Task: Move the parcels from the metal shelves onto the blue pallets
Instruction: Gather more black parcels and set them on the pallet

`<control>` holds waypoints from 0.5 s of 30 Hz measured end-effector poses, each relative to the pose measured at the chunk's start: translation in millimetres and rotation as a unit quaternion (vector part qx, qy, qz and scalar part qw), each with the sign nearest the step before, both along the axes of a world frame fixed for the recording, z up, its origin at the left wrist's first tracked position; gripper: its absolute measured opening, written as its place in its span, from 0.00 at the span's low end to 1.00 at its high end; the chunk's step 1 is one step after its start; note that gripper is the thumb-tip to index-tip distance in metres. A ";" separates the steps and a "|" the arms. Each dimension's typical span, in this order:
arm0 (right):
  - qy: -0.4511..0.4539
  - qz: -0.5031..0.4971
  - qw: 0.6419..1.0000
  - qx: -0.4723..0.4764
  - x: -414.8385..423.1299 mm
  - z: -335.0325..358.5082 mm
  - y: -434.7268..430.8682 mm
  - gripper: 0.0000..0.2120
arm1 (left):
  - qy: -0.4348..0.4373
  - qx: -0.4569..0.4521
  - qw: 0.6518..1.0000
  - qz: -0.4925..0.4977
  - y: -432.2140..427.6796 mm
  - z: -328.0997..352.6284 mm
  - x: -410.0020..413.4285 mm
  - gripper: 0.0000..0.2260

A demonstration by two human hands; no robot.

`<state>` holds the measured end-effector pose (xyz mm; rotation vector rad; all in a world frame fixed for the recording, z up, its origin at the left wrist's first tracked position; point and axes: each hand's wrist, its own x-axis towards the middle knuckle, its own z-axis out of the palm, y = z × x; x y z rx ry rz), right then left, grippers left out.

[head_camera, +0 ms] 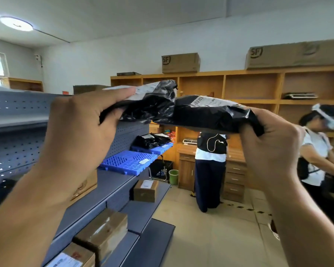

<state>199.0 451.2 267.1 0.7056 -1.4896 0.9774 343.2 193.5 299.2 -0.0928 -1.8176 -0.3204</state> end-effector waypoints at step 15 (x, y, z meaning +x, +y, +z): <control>-0.089 -0.030 0.995 0.017 -112.1 -97.6 41.2 0.13 | -0.091 0.005 0.993 -0.077 29.5 -99.5 -170.5 0.21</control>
